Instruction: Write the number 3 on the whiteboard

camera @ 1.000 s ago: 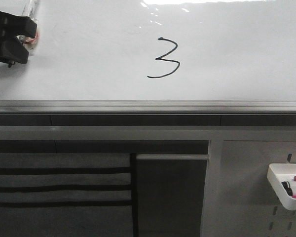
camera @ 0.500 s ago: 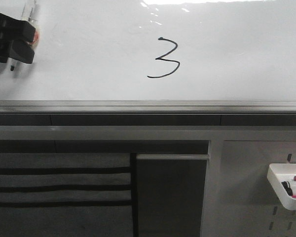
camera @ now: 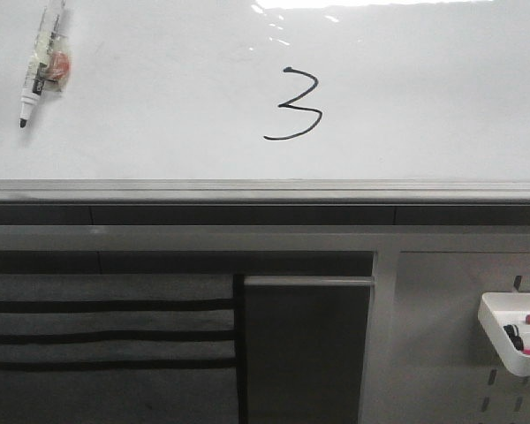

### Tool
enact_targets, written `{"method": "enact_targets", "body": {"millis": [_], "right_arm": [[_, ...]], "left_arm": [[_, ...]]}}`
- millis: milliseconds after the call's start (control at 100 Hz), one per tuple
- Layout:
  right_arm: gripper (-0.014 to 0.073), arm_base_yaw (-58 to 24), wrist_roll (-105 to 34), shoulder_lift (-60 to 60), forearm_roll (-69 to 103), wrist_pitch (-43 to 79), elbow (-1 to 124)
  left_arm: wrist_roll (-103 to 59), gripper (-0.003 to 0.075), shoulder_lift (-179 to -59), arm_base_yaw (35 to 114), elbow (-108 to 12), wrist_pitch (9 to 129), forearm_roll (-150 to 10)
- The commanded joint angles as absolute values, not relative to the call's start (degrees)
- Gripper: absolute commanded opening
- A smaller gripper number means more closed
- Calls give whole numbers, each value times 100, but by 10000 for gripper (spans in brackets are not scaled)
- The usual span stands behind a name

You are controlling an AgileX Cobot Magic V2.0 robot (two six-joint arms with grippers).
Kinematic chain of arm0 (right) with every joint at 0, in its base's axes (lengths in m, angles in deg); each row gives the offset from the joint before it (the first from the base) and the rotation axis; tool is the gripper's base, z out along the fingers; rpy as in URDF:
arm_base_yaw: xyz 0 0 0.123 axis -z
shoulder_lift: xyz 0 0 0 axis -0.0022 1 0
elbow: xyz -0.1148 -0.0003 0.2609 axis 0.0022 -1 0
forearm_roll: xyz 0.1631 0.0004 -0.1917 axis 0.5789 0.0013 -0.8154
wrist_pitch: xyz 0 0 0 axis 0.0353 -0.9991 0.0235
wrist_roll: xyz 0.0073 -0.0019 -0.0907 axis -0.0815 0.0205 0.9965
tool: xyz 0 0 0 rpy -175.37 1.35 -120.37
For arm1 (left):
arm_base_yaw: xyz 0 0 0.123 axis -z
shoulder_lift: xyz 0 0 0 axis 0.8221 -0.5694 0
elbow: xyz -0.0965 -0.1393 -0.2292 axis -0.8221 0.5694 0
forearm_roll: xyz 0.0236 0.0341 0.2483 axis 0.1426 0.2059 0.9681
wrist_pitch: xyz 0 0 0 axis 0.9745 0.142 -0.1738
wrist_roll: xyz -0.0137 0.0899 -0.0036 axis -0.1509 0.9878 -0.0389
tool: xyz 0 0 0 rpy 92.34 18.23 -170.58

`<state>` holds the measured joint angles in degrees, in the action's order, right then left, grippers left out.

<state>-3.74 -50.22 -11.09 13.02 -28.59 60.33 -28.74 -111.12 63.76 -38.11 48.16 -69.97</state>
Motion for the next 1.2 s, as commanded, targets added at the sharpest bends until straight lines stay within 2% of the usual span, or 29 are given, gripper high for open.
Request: {"method": "enact_targets", "body": {"millis": [0, 100, 160, 230, 320, 520, 840, 1190], "right_arm": [[318, -330, -5114, -1724, 1276, -1976, 5622], [139, -330, -5102, -2299, 1276, -1663, 5077], [21, -330, -5090, -2643, 1257, -1473, 4817], [-74, -330, -5090, -2954, 1240, -1218, 4531], [-74, -330, -5090, -3223, 1240, -1147, 4233], [-74, -330, -5090, -3348, 1240, -1214, 4031], [-74, -330, -5090, -3348, 1240, -1227, 4031], [-74, -330, -5090, -3348, 1240, -1227, 4031]], "left_arm": [[-3182, 365, -10429, 6055, -3708, 4893, -7024], [-3182, 318, -9697, 5693, -3205, 5041, -7024], [-3182, 265, -9283, 5512, -2846, 5320, -7024], [-3182, 203, -8937, 5386, -2491, 5851, -7024], [-3252, 118, -8578, 5332, -2058, 6342, -7227], [-3252, -20, -8383, 5332, -1461, 6353, -7277], [-3252, -18, -8369, 5382, -897, 6353, -7277], [-3252, -18, -6293, 5467, -178, 6772, -6924]]}}
